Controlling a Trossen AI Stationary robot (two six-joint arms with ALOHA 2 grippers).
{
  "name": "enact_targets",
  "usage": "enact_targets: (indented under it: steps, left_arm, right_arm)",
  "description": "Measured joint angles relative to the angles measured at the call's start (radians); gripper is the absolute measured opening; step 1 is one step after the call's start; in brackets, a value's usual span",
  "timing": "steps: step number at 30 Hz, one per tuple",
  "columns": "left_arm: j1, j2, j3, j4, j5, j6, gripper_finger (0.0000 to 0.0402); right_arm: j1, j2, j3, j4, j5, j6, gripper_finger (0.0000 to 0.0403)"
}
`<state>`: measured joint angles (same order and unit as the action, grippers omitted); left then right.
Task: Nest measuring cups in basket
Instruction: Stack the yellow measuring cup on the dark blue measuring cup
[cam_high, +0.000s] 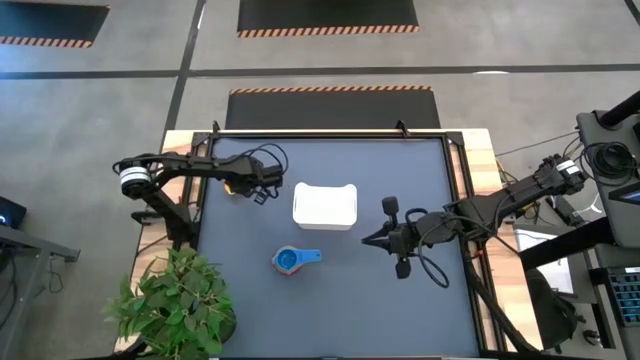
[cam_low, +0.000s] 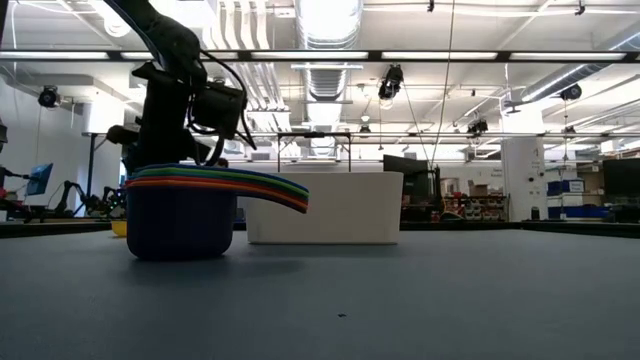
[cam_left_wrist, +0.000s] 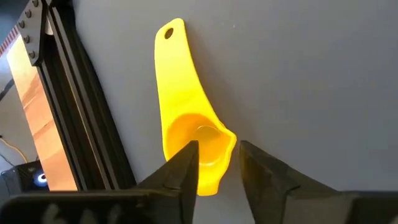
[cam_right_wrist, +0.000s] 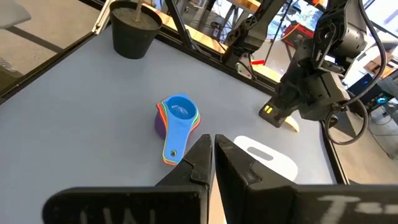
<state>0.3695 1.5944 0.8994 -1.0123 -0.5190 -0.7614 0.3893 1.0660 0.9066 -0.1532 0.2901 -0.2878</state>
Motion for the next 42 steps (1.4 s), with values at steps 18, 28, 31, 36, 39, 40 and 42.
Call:
enact_targets:
  steps: [18,28,31,36,39,40,42]
  left_arm:
    - [0.000,0.000,-0.071,0.078,0.006,-0.026,0.0123]
    - [0.001,0.001,-0.117,0.123,0.006,-0.026,0.0120]
    - [0.001,0.001,-0.126,0.132,0.007,-0.026,0.0117]
    - [0.001,0.001,-0.128,0.138,0.006,-0.026,0.0094]
    - [0.001,0.001,-0.128,0.139,0.007,-0.026,0.0076]
    - [0.001,0.001,-0.128,0.141,0.007,-0.026,0.0071]
    - [0.001,0.001,-0.128,0.141,0.007,-0.026,0.0062]
  right_arm:
    - [0.000,0.000,0.000,0.000,0.002,0.000,0.0009]
    - [0.000,0.000,0.000,0.000,0.003,0.000,0.0009]
    - [0.000,0.000,0.000,0.000,0.008,0.000,0.0009]
    - [0.000,0.000,0.000,0.000,0.027,0.007,0.0009]
    - [0.000,0.000,0.000,-0.002,0.027,0.007,0.0009]
    - [0.000,0.000,0.000,-0.002,0.027,0.007,0.0009]
    - [0.000,0.000,0.000,-0.006,0.027,0.007,0.0009]
